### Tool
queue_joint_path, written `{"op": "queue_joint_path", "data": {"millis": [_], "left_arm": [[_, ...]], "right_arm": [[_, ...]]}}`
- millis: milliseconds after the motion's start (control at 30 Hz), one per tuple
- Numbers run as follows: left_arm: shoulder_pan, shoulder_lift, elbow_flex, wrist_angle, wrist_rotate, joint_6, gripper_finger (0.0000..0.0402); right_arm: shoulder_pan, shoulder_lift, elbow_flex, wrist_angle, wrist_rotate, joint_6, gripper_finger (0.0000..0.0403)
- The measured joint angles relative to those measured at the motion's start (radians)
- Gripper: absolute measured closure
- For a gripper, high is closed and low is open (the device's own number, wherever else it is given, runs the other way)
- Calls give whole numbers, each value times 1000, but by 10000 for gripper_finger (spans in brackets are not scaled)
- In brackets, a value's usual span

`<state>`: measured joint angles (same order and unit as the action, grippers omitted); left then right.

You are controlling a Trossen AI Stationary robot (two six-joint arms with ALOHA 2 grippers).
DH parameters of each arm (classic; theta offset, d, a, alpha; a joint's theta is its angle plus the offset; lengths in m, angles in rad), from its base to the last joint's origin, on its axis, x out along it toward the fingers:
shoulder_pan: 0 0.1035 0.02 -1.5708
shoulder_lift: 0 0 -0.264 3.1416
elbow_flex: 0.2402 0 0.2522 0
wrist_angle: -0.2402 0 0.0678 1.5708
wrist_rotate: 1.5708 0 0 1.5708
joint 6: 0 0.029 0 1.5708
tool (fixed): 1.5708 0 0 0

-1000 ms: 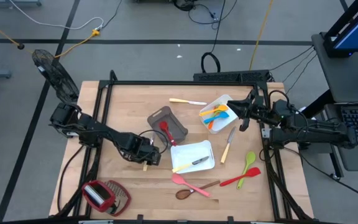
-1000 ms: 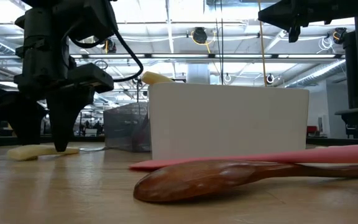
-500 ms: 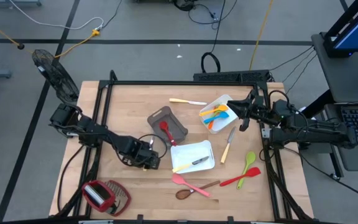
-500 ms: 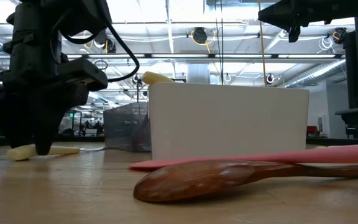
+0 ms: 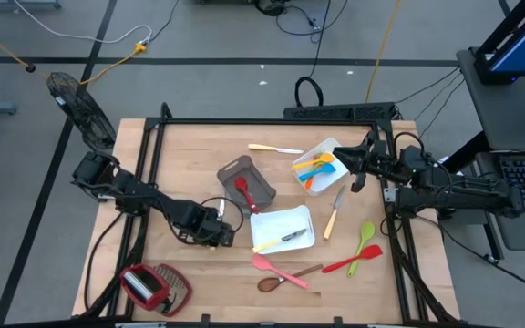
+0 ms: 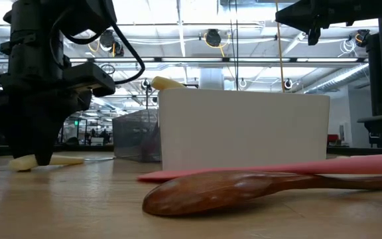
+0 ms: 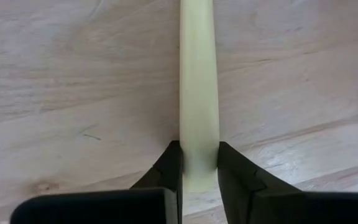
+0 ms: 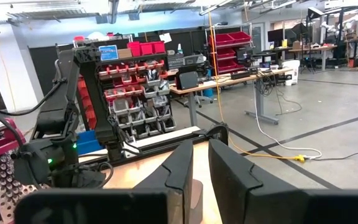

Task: Pick & Place Kitchen Items
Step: Put the yellow table knife into the bottom white bin

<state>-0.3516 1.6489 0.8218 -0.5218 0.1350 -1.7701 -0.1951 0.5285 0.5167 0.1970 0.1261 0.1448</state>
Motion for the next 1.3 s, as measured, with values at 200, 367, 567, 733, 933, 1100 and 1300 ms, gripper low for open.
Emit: {"op": "queue_joint_path", "data": {"millis": [200,367,567,733,933,1100,1300], "left_arm": [[-40,-12,3,-18,7,-106,338],[-68,-56,15,-33,33,-201,339],[-92,-135,18,-78,-4,-298,339],[-119,-212,20,-74,-75,-352,339],[-153,-311,30,-76,-205,-369,339],[-157,-351,94,-83,-300,-274,339],[-138,-351,201,-80,-360,-100,339]], "right_arm": [[0,0,0,0,0,-3,355],[0,0,0,0,0,-3,355],[0,0,0,0,0,-11,355],[0,0,0,0,0,-11,355],[0,0,0,0,0,-11,355],[0,0,0,0,0,-11,355],[0,0,0,0,0,-11,355]]}}
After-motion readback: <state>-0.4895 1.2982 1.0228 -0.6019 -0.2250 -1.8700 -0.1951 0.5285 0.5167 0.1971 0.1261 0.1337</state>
